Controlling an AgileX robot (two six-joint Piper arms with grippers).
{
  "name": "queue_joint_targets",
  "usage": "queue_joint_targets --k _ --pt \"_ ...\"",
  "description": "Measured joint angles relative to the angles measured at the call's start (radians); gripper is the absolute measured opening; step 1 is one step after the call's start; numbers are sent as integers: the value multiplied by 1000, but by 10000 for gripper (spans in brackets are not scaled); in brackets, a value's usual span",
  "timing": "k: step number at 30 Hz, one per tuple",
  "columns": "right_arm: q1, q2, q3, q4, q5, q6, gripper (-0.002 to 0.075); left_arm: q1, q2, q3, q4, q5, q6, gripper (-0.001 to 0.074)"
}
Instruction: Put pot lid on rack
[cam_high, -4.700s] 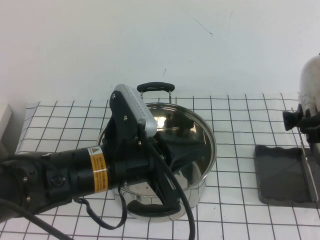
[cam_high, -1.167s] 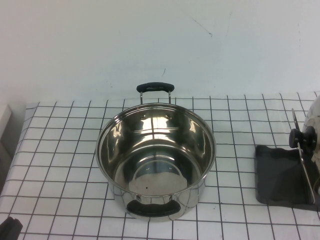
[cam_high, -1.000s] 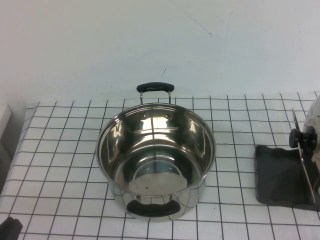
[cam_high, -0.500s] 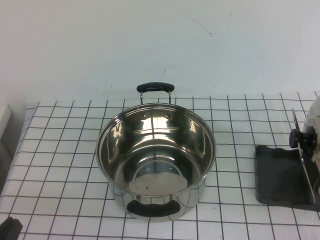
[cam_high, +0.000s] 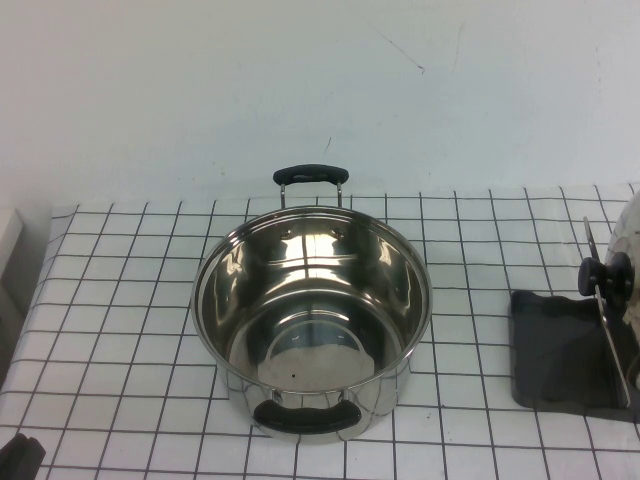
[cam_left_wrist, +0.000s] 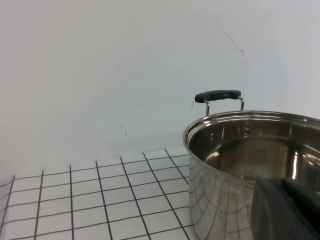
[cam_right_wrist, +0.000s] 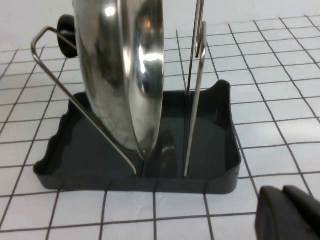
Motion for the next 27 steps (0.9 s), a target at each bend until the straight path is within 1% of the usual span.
queue_joint_targets --k 5,27 --pt "0 0 0 0 0 37 -2 0 0 0 0 0 0 -2" --pt "0 0 0 0 0 44 -2 0 0 0 0 0 0 -2"
